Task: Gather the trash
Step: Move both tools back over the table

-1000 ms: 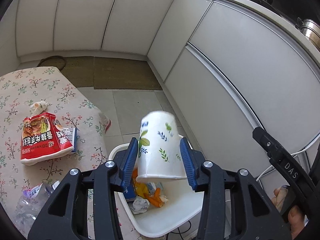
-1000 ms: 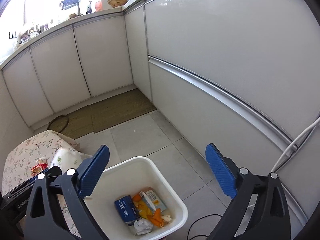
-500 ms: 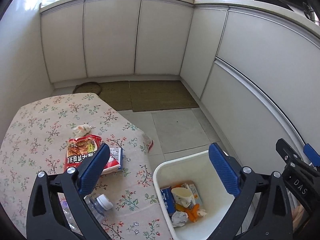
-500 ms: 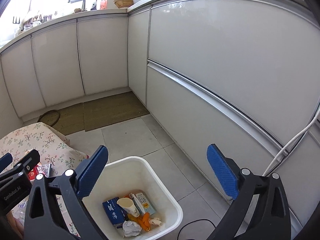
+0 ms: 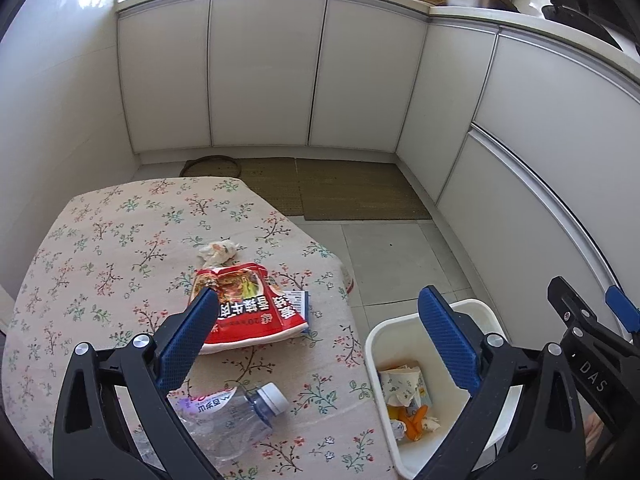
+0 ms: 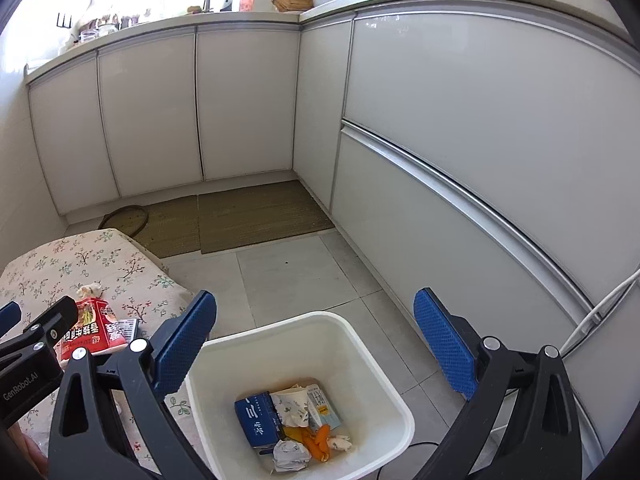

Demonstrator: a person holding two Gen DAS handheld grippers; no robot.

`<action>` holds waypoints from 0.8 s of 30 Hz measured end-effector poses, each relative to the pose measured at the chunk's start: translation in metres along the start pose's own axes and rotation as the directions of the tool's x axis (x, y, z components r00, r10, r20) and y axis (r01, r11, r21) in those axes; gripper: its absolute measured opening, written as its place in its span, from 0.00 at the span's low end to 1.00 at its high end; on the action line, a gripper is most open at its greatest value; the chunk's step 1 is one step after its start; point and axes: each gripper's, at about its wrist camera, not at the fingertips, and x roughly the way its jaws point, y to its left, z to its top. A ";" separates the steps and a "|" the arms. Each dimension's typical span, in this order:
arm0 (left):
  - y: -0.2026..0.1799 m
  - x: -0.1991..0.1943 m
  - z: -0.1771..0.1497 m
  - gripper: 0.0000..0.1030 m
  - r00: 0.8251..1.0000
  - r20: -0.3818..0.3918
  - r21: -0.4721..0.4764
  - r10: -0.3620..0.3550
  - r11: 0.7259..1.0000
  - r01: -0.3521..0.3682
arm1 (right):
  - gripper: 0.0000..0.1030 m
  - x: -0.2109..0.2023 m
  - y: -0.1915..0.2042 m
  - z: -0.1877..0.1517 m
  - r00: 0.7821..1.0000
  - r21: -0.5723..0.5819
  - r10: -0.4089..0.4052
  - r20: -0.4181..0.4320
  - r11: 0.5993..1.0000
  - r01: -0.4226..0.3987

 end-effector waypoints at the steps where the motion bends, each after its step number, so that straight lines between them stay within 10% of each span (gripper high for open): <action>1: 0.005 0.000 0.000 0.93 1.000 -0.002 -0.006 0.006 1.000 -0.006 | 0.93 -0.001 0.005 0.000 1.000 -0.005 0.006 0.000 1.000 -0.006; 24: 0.151 -0.022 -0.004 0.93 0.984 -0.043 -0.206 0.170 0.963 -0.175 | 0.93 0.011 0.150 -0.008 0.975 -0.136 0.205 -0.090 0.967 -0.216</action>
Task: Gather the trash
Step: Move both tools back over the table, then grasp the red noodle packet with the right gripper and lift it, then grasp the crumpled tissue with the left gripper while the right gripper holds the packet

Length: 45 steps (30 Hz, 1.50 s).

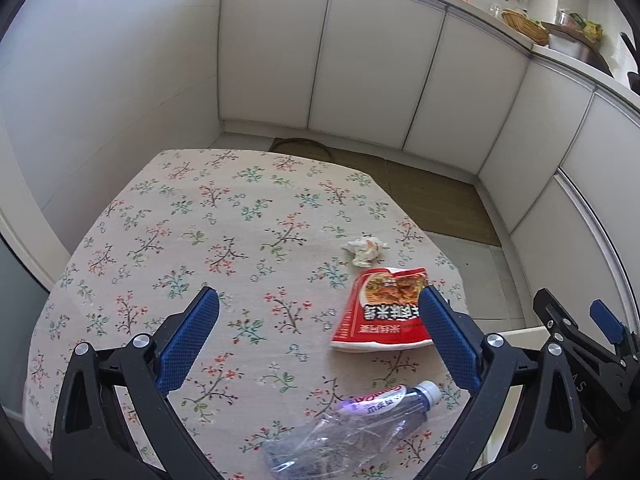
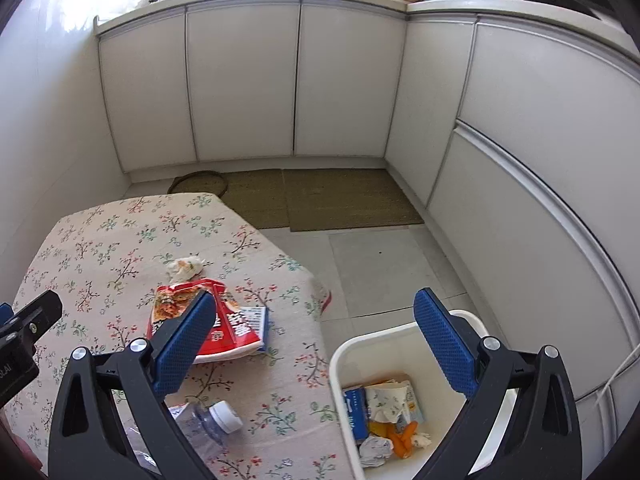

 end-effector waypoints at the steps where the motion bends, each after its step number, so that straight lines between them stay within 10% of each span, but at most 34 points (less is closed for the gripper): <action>1: 0.009 0.000 0.001 0.93 1.000 -0.005 -0.015 0.005 1.000 -0.005 | 0.93 0.005 0.006 0.000 1.000 -0.005 0.016 -0.017 1.000 -0.016; 7: 0.053 0.001 0.005 0.93 0.999 -0.032 -0.106 0.021 0.994 -0.024 | 0.93 0.052 0.041 -0.001 0.968 -0.007 0.175 -0.179 0.984 -0.179; 11: 0.072 0.000 0.008 0.93 0.999 -0.032 -0.139 0.022 0.990 -0.027 | 0.93 0.073 0.037 -0.008 0.911 0.128 0.299 -0.284 0.953 -0.273; 17: 0.085 0.006 0.006 0.93 0.998 -0.062 -0.176 -0.008 0.984 -0.003 | 0.93 0.105 0.005 -0.047 0.695 0.638 0.649 -0.310 0.684 -0.353; 25: 0.076 0.009 0.003 0.93 0.997 -0.069 -0.142 -0.038 0.989 0.028 | 0.93 0.139 0.022 -0.079 0.573 0.828 0.788 -0.224 0.465 -0.315; 30: 0.080 0.016 0.001 0.93 0.995 -0.088 -0.148 -0.043 0.989 0.030 | 0.91 0.154 0.037 -0.082 0.561 0.865 0.810 -0.170 0.396 -0.309; 34: 0.085 0.022 -0.001 0.93 0.994 -0.102 -0.164 -0.045 0.986 0.028 | 0.39 0.159 0.047 -0.078 0.564 0.836 0.804 -0.189 0.433 -0.337; 36: 0.086 0.023 0.000 0.93 0.993 -0.104 -0.173 -0.051 0.984 0.033 | 0.37 0.163 0.053 -0.076 0.549 0.830 0.813 -0.193 0.434 -0.350; 45: 0.074 0.033 0.010 0.93 0.992 -0.094 -0.197 -0.080 0.979 0.060 | 0.26 0.111 0.075 -0.023 0.701 0.580 0.687 -0.193 0.656 -0.483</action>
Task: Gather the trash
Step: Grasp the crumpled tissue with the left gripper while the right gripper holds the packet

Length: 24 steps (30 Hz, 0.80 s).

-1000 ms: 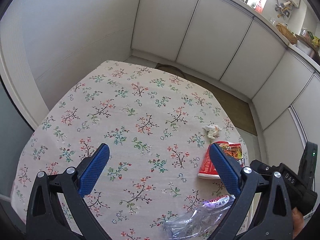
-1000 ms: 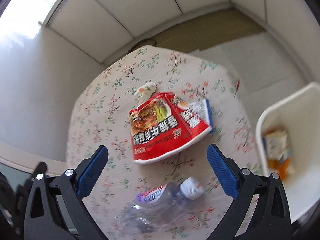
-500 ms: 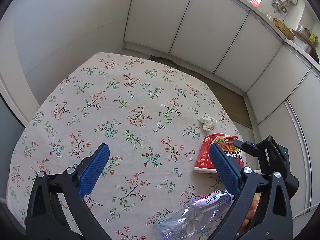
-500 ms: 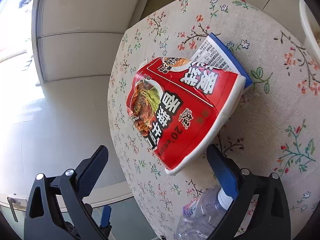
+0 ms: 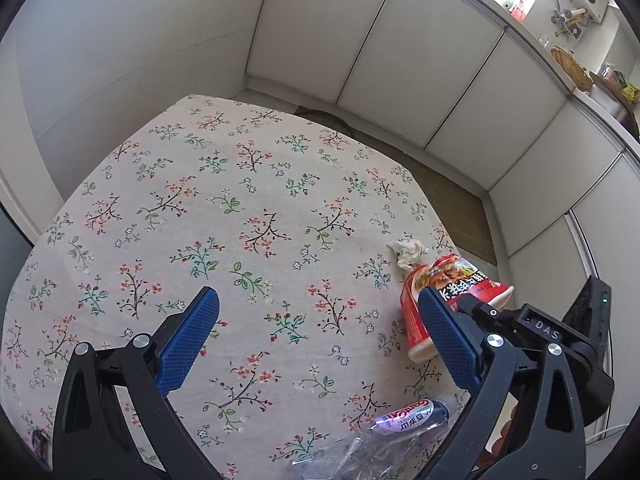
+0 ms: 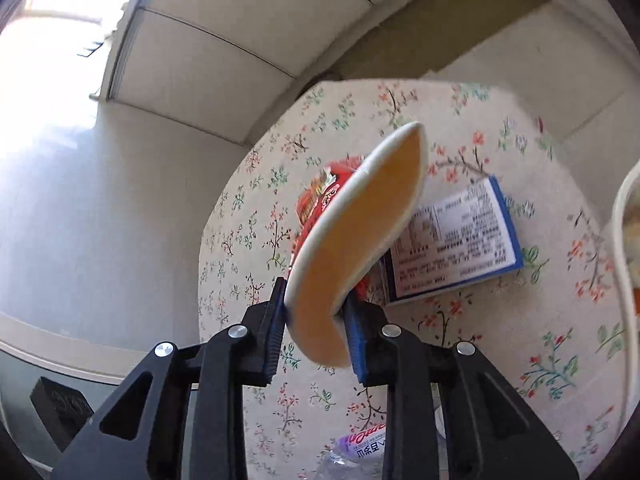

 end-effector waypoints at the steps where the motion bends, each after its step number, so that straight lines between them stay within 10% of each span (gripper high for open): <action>1: -0.002 0.002 0.002 0.93 1.000 0.002 -0.001 -0.003 1.000 0.003 | 0.26 -0.007 0.006 0.003 1.000 -0.032 -0.009 0.019 0.999 0.009; 18: -0.076 0.124 0.028 0.92 0.981 -0.190 0.057 -0.028 0.998 0.040 | 0.26 -0.102 -0.016 0.038 0.987 -0.091 0.006 0.160 0.996 0.008; 24: -0.120 0.178 0.025 0.84 0.967 -0.249 0.223 0.048 0.975 0.009 | 0.26 -0.107 -0.027 0.046 0.986 -0.066 0.015 0.167 0.998 -0.004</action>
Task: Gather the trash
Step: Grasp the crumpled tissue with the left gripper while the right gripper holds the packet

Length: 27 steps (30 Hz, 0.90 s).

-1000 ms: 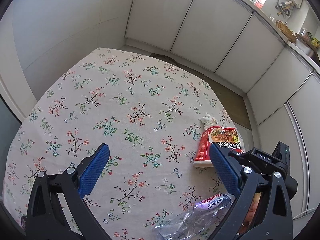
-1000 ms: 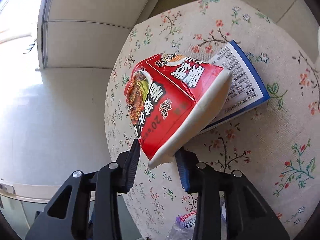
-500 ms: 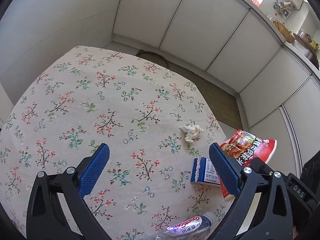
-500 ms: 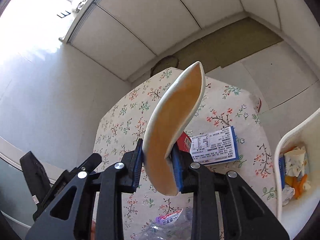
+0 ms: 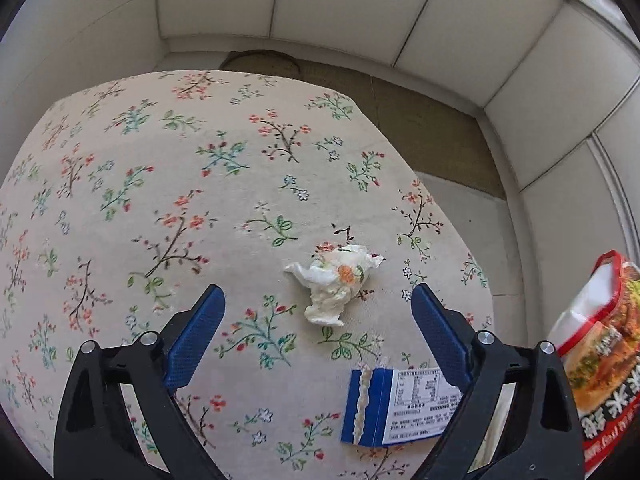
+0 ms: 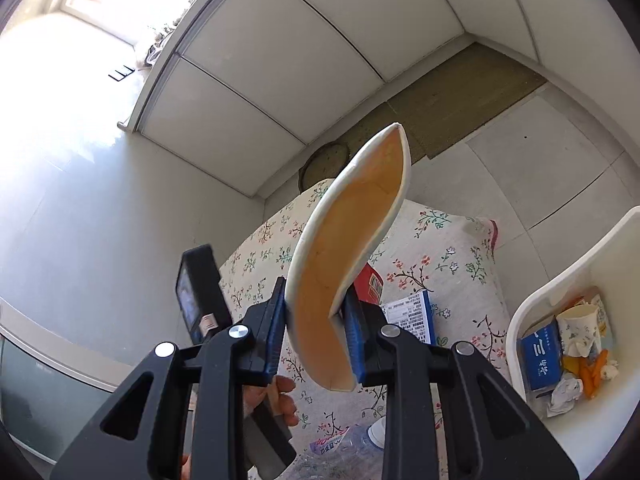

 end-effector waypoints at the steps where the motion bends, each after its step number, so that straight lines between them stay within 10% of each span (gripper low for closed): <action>1: -0.002 0.006 0.003 0.80 1.000 -0.009 0.013 0.006 1.000 -0.005 | 0.26 0.001 -0.001 0.000 1.000 0.003 -0.001 -0.001 1.000 0.001; 7: -0.001 0.033 0.007 0.67 0.998 -0.053 0.078 0.034 0.997 -0.030 | 0.26 0.002 -0.003 0.001 1.000 0.003 -0.004 -0.010 1.000 0.004; 10: 0.012 0.026 0.004 0.33 0.999 -0.046 0.073 0.028 0.997 -0.025 | 0.26 0.005 0.000 0.000 1.000 -0.001 -0.002 -0.018 1.000 0.002; 21: 0.108 -0.076 -0.052 0.33 0.997 0.065 -0.079 0.051 0.996 -0.046 | 0.26 0.016 0.036 -0.024 0.997 -0.090 0.035 -0.067 0.995 -0.041; 27: 0.140 -0.165 -0.085 0.33 0.968 0.229 -0.177 0.106 0.982 -0.066 | 0.26 0.019 0.069 -0.054 0.994 -0.187 0.052 -0.100 0.980 -0.070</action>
